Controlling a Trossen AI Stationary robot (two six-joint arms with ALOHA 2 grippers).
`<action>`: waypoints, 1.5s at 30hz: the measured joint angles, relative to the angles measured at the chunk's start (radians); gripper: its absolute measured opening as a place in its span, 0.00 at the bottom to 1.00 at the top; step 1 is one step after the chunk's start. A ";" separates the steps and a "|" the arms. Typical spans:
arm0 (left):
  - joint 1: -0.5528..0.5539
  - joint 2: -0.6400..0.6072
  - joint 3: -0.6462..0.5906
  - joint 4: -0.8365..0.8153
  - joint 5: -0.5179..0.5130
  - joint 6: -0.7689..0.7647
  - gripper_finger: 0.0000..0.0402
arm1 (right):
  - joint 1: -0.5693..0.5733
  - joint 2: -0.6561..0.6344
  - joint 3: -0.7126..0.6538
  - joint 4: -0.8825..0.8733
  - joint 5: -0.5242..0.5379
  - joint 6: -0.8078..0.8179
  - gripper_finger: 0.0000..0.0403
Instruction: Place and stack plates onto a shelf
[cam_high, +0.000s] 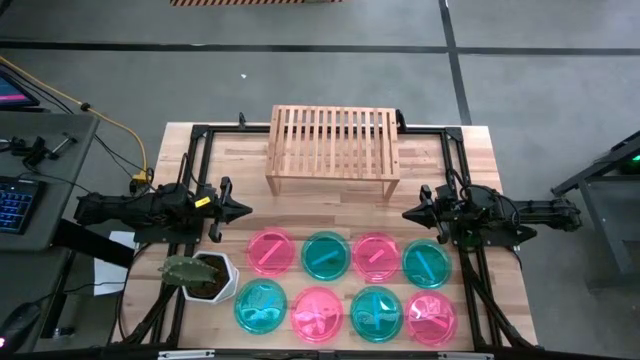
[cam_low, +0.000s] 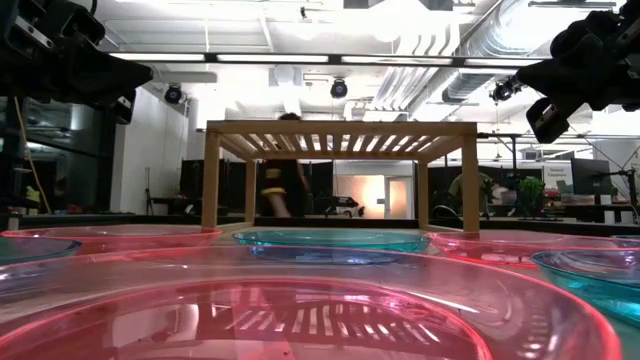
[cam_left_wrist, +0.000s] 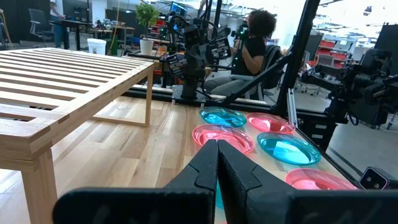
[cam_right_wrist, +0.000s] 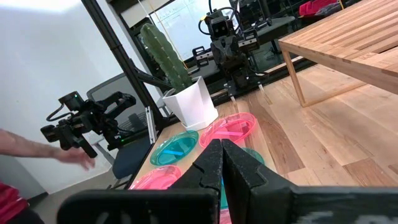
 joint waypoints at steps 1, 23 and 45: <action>0.000 0.000 0.000 0.000 0.000 0.000 0.00 | 0.000 0.000 0.000 0.000 0.000 0.000 0.00; 0.000 0.000 0.000 0.000 0.000 0.000 0.00 | -0.003 0.000 0.000 0.196 0.239 0.336 0.00; 0.000 0.000 0.000 0.000 0.000 0.000 0.00 | 0.076 0.485 0.569 0.099 0.178 0.335 0.00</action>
